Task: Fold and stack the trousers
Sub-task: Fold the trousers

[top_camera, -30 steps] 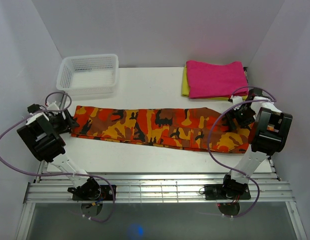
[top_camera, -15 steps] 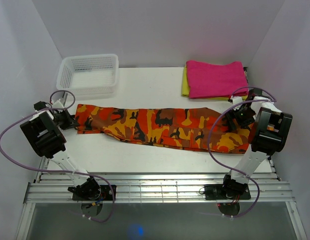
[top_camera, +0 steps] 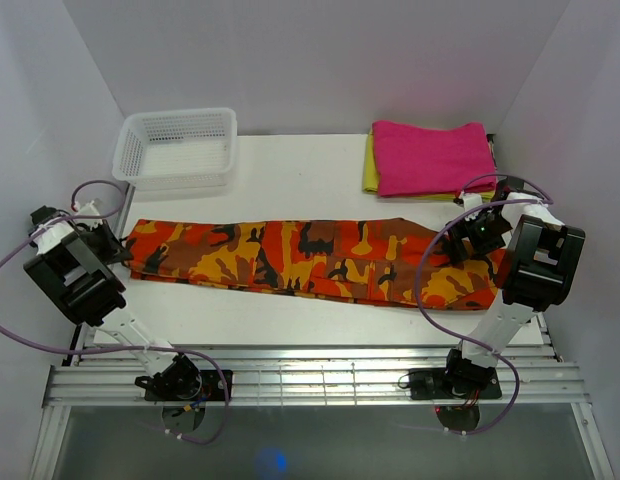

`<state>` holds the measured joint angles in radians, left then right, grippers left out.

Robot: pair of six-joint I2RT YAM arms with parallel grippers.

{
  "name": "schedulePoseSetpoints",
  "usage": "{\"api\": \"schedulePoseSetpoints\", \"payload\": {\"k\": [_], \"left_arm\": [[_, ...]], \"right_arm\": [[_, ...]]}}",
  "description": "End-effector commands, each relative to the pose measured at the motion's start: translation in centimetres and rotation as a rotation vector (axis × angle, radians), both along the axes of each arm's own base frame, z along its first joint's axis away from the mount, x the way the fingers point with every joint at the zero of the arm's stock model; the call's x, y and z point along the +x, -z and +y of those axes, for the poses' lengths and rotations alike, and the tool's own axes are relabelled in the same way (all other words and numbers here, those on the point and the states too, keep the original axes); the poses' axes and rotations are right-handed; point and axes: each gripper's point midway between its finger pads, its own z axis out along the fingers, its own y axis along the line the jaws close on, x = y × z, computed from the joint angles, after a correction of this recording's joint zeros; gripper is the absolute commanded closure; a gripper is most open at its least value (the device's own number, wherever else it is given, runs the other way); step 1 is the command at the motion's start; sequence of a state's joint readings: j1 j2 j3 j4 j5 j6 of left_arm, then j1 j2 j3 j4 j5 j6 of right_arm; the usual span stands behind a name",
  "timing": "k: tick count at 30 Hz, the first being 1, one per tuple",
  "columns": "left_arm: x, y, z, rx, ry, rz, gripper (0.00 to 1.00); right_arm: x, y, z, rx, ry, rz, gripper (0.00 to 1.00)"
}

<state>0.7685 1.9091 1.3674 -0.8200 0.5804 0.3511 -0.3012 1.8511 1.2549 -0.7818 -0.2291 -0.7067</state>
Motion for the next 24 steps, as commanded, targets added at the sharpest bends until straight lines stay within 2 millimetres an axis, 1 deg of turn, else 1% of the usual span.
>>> {"api": "schedulePoseSetpoints", "payload": {"k": [1, 2, 3, 4, 5, 6, 7, 8, 9, 10, 11, 12, 14, 16, 18, 19, 21, 24], "left_arm": [[-0.5, -3.0, 1.1, 0.125, 0.062, -0.053, 1.00], [-0.8, -2.1, 0.7, 0.114, 0.086, -0.031, 1.00], [-1.4, -1.4, 0.0, 0.080, 0.100, 0.006, 1.00], [-1.9, -0.6, -0.5, 0.056, 0.102, 0.032, 0.94], [-2.4, 0.1, -0.9, 0.035, 0.100, 0.055, 0.74], [-2.6, 0.5, -1.1, 0.033, 0.098, 0.063, 0.64], [-2.9, 0.9, -0.9, 0.048, 0.090, 0.075, 0.56], [-3.6, 1.5, -1.4, 0.041, 0.081, 0.093, 0.50], [-3.4, 1.3, -1.1, 0.065, 0.067, 0.079, 0.34], [-3.4, 1.3, -1.0, 0.074, 0.058, 0.078, 0.26], [-3.7, 1.6, -0.8, 0.083, 0.044, 0.092, 0.20], [-3.4, 1.6, -0.5, 0.093, 0.026, 0.087, 0.15], [-3.1, 1.8, 0.0, 0.106, 0.011, 0.087, 0.13], [-2.3, 1.8, 0.4, 0.104, 0.012, 0.066, 0.12], [-1.0, 1.2, 0.8, 0.104, 0.022, 0.033, 0.12], [-0.5, 1.7, 0.7, 0.098, 0.039, 0.037, 0.12], [0.5, 1.5, 1.0, 0.116, 0.064, 0.020, 0.11], [1.3, 2.8, -0.2, 0.095, 0.114, 0.038, 0.11]], "right_arm": [[-0.1, -1.7, 0.5, 0.034, 0.006, -0.018, 0.09], [-0.1, -1.7, 0.6, 0.040, 0.004, -0.015, 0.09], [-0.2, -1.7, 0.8, 0.049, 0.004, -0.011, 0.09], [-0.2, -1.7, 0.8, 0.050, 0.004, -0.010, 0.09], [-0.3, -1.7, 0.8, 0.051, 0.003, -0.006, 0.08], [-0.3, -1.8, 0.8, 0.051, 0.001, -0.004, 0.08], [-0.3, -2.0, 0.8, 0.049, -0.001, -0.006, 0.08], [-0.2, -2.1, 0.8, 0.046, -0.004, -0.012, 0.07], [-0.2, -2.2, 0.8, 0.048, -0.005, -0.012, 0.07], [-0.2, -2.4, 0.8, 0.049, -0.005, -0.012, 0.07], [-0.2, -2.4, 0.8, 0.051, -0.005, -0.011, 0.07], [-0.2, -2.5, 0.9, 0.055, -0.005, -0.011, 0.07], [-0.3, -2.7, 0.9, 0.056, -0.007, -0.007, 0.06], [-0.3, -2.8, 0.9, 0.052, -0.008, -0.007, 0.06], [-0.3, -3.0, 0.7, 0.047, -0.005, -0.003, 0.06], [-0.2, -3.1, 0.7, 0.045, -0.005, -0.004, 0.06], [0.0, -3.3, 0.6, 0.039, -0.005, -0.006, 0.05], [0.1, -3.4, 0.6, 0.036, 0.000, -0.002, 0.05]]}}
